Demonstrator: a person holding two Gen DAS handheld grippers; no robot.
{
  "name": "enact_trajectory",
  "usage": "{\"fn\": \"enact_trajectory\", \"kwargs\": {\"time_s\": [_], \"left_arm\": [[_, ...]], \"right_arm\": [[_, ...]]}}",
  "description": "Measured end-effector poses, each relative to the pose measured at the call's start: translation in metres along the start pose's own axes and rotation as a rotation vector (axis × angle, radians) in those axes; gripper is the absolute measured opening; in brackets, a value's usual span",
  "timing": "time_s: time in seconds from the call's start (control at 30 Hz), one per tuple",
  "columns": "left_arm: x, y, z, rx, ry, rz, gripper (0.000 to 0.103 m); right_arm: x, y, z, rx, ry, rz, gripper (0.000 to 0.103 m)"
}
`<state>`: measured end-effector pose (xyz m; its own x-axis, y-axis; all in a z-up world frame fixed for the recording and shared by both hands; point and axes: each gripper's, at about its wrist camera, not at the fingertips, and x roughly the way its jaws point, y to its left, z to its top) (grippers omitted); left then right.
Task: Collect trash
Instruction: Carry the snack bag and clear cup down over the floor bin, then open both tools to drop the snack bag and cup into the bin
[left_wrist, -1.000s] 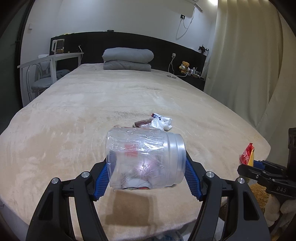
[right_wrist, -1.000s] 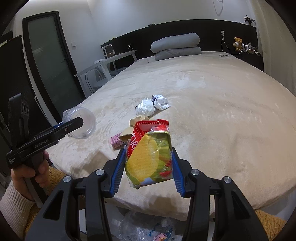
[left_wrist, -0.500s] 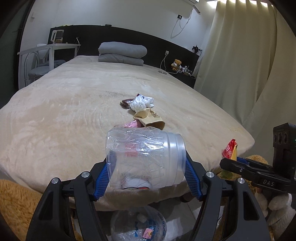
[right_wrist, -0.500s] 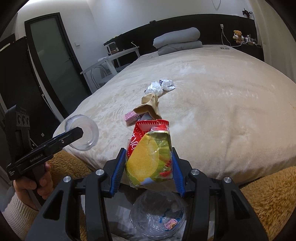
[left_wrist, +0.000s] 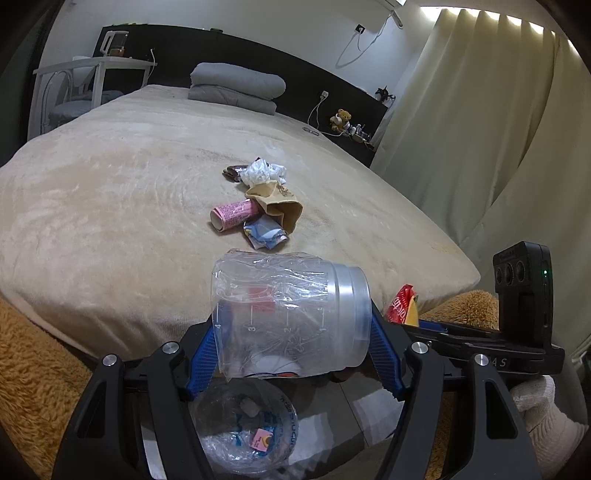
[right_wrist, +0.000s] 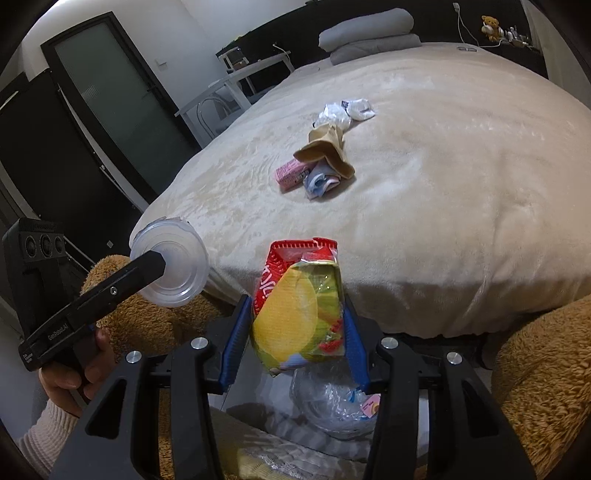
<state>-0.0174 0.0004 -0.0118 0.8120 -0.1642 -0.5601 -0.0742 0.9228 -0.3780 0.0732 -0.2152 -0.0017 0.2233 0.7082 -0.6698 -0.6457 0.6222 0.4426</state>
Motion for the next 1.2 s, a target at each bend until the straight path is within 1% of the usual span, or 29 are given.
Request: {"fn": "enact_trajectory", "kwargs": {"time_s": [0.13,0.23,0.33,0.47,0.57,0.63,0.73,0.83,0.97,1.1,1.2], "left_arm": [[0.009,0.009,-0.010,-0.054,0.064,0.013,0.069],[0.019,0.015,-0.016,-0.089,0.124,-0.014,0.069],[0.033,0.020,-0.025,-0.119,0.196,-0.015,0.069],[0.049,0.023,-0.035,-0.122,0.278,0.025,0.069],[0.062,0.026,-0.042,-0.135,0.344,0.037,0.069],[0.074,0.031,-0.050,-0.153,0.406,0.049,0.069],[0.092,0.041,-0.063,-0.198,0.490,0.055,0.069],[0.108,0.049,-0.073,-0.218,0.555,0.074,0.069],[0.120,0.054,-0.082,-0.225,0.613,0.100,0.069],[0.127,0.058,-0.088,-0.263,0.652,0.091,0.069],[0.133,0.058,-0.091,-0.262,0.673,0.102,0.069]], "right_arm": [[0.012,-0.005,-0.002,0.032,0.066,0.015,0.048],[0.021,-0.012,-0.004,0.071,0.111,0.030,0.048],[0.029,-0.019,-0.006,0.113,0.154,0.047,0.048],[0.042,-0.027,-0.010,0.150,0.218,0.023,0.048],[0.053,-0.032,-0.014,0.178,0.260,0.018,0.048],[0.061,-0.035,-0.017,0.193,0.296,-0.004,0.048],[0.075,-0.042,-0.023,0.222,0.345,-0.012,0.048],[0.089,-0.048,-0.030,0.256,0.399,-0.017,0.048],[0.105,-0.051,-0.033,0.282,0.447,-0.035,0.048],[0.121,-0.054,-0.036,0.306,0.490,-0.053,0.048],[0.126,-0.054,-0.036,0.302,0.501,-0.072,0.048]]}}
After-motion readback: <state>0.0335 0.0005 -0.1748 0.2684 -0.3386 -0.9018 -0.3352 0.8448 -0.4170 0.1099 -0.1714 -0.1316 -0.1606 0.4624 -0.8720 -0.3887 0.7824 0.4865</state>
